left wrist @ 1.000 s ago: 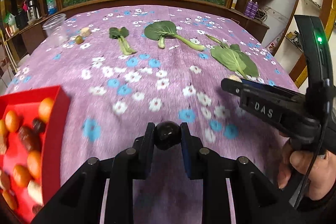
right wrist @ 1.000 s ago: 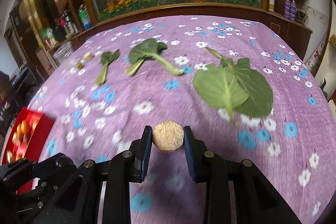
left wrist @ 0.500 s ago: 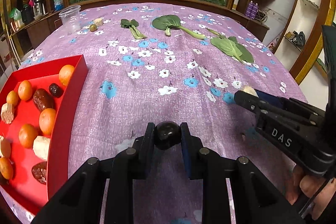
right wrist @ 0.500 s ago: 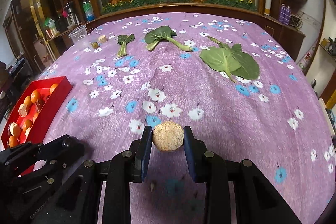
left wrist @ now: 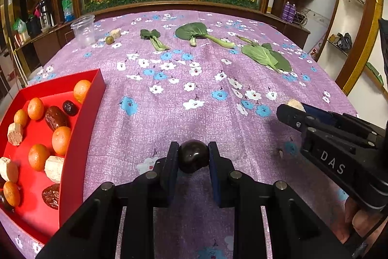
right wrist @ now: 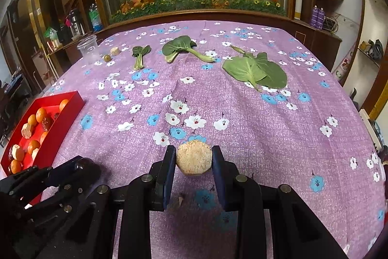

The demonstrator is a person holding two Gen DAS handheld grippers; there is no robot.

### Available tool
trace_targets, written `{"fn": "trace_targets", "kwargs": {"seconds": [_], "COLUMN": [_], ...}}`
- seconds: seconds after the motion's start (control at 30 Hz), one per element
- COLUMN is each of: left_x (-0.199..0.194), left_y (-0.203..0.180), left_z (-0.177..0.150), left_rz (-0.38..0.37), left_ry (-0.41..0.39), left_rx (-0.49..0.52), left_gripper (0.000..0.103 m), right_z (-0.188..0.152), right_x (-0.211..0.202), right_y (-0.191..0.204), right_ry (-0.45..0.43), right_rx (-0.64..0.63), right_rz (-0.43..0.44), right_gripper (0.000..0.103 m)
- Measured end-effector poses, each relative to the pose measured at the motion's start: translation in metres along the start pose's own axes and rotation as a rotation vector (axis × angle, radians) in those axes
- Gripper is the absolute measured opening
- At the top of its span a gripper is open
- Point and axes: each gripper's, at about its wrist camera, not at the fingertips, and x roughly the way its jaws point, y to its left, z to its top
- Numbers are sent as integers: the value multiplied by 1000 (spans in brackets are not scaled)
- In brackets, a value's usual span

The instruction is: Organize fruits

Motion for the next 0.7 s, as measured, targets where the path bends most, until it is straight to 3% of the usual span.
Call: {"fn": "trace_targets", "kwargs": {"seconds": [0.7], "left_x": [-5], "left_y": [-8], "left_z": [-3], "left_rz": [36], "left_ry": [-37], "left_rx": [52], "left_gripper": [23], "right_z": [0], "right_x": [-8], "right_y": [1], "right_ry": [-52], "right_rx": [18], "right_rz": [-9], "right_gripper": [32]}}
